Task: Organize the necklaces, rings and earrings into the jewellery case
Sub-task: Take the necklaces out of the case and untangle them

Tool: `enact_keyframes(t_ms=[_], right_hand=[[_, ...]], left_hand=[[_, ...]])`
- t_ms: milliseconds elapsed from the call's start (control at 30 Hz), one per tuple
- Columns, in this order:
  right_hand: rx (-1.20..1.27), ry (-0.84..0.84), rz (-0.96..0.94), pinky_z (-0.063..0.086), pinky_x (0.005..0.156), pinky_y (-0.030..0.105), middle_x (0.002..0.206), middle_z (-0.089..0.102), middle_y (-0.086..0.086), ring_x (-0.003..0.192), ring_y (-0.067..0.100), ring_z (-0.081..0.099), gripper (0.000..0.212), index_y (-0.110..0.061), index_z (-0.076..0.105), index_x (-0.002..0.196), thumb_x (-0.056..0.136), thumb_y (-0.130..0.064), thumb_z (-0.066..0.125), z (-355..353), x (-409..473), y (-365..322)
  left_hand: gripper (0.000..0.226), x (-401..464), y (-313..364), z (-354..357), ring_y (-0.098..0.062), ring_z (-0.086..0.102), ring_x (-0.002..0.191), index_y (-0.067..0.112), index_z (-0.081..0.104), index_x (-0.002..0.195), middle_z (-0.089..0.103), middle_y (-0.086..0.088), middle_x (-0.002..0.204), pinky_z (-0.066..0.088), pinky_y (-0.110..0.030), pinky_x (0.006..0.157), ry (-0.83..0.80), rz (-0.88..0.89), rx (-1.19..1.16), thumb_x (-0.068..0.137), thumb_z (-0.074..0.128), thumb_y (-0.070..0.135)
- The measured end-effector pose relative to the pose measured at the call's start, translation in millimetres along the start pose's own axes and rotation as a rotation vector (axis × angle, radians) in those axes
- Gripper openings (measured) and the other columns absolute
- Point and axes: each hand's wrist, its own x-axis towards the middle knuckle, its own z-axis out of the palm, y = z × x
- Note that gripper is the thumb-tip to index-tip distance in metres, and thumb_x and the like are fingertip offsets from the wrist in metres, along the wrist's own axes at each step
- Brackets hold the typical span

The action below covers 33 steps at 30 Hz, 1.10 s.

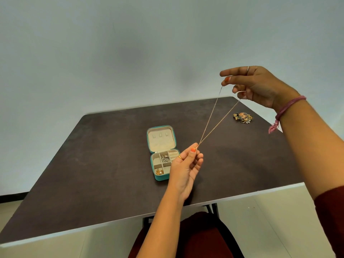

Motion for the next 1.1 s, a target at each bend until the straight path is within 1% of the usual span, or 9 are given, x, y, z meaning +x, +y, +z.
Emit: enact_keyframes(t_ms=[100,267,367,500,567,767,867,967,1100], right_hand=[[0.041,0.011,-0.010,0.043,0.052,0.015,0.092,0.071,0.002,0.051,0.003,0.052,0.022,-0.016,0.068,0.109,0.090,-0.009,0.060,-1,2,4],[0.039,-0.016,-0.029,0.035,0.048,0.015,0.097,0.070,-0.001,0.047,0.005,0.035,0.026,-0.018,0.067,0.114,0.093,-0.008,0.055,0,1,9],[0.053,-0.041,-0.042,0.031,0.045,0.015,0.100,0.070,-0.002,0.046,0.005,0.028,0.028,-0.018,0.065,0.116,0.094,-0.006,0.052,2,0,8],[0.038,-0.061,-0.049,0.029,0.044,0.015,0.098,0.070,-0.003,0.046,0.006,0.025,0.029,-0.019,0.064,0.117,0.094,-0.005,0.051,4,0,4],[0.022,-0.071,-0.060,0.030,0.045,0.014,0.099,0.071,-0.003,0.046,0.006,0.026,0.030,-0.018,0.064,0.118,0.093,-0.004,0.053,4,0,3],[-0.063,-0.063,-0.070,0.040,0.053,0.012,0.098,0.071,-0.003,0.052,0.005,0.039,0.030,-0.018,0.065,0.117,0.090,-0.006,0.059,8,0,-3],[-0.084,-0.048,-0.076,0.041,0.053,0.015,0.094,0.072,-0.003,0.051,0.005,0.040,0.029,-0.017,0.065,0.117,0.090,-0.008,0.060,8,-1,-5],[-0.090,-0.035,-0.080,0.037,0.049,0.016,0.095,0.072,-0.001,0.046,0.005,0.039,0.028,-0.016,0.065,0.116,0.090,-0.007,0.059,8,-2,-6],[-0.086,-0.054,-0.064,0.028,0.040,0.014,0.103,0.072,0.004,0.039,0.005,0.030,0.027,-0.014,0.064,0.116,0.093,-0.005,0.054,9,-2,-6]], left_hand=[[0.025,-5,2,2,-0.011,0.066,0.069,0.009,0.065,0.111,0.068,-0.007,0.078,0.056,-0.021,0.061,-0.005,-0.018,-0.143,0.092,0.052,-0.001],[0.020,-12,5,6,-0.013,0.068,0.069,-0.002,0.073,0.094,0.067,-0.011,0.079,0.058,-0.022,0.061,-0.002,-0.073,-0.400,0.088,0.053,-0.001],[0.021,-15,6,8,-0.014,0.069,0.070,-0.006,0.074,0.087,0.068,-0.013,0.081,0.058,-0.023,0.063,-0.001,-0.068,-0.466,0.088,0.054,-0.001],[0.016,-19,8,11,-0.014,0.069,0.070,-0.005,0.075,0.085,0.069,-0.014,0.082,0.059,-0.022,0.066,0.037,-0.050,-0.408,0.077,0.061,-0.003],[0.014,-18,8,12,-0.014,0.069,0.068,-0.003,0.075,0.084,0.069,-0.013,0.080,0.059,-0.022,0.065,0.079,-0.051,-0.360,0.081,0.061,-0.003],[0.011,-16,5,11,-0.013,0.068,0.070,0.005,0.071,0.095,0.068,-0.008,0.079,0.057,-0.023,0.061,0.159,-0.072,-0.194,0.087,0.063,0.007],[0.009,-17,5,11,-0.012,0.066,0.068,0.003,0.071,0.092,0.067,-0.009,0.079,0.056,-0.020,0.059,0.180,-0.066,-0.228,0.086,0.064,0.005],[0.010,-19,6,10,-0.011,0.066,0.067,0.000,0.071,0.091,0.068,-0.009,0.078,0.057,-0.018,0.061,0.160,-0.056,-0.277,0.086,0.063,0.002],[0.012,-20,8,8,-0.013,0.068,0.069,0.000,0.073,0.089,0.069,-0.011,0.079,0.058,-0.020,0.064,0.113,-0.040,-0.239,0.085,0.061,0.000]])
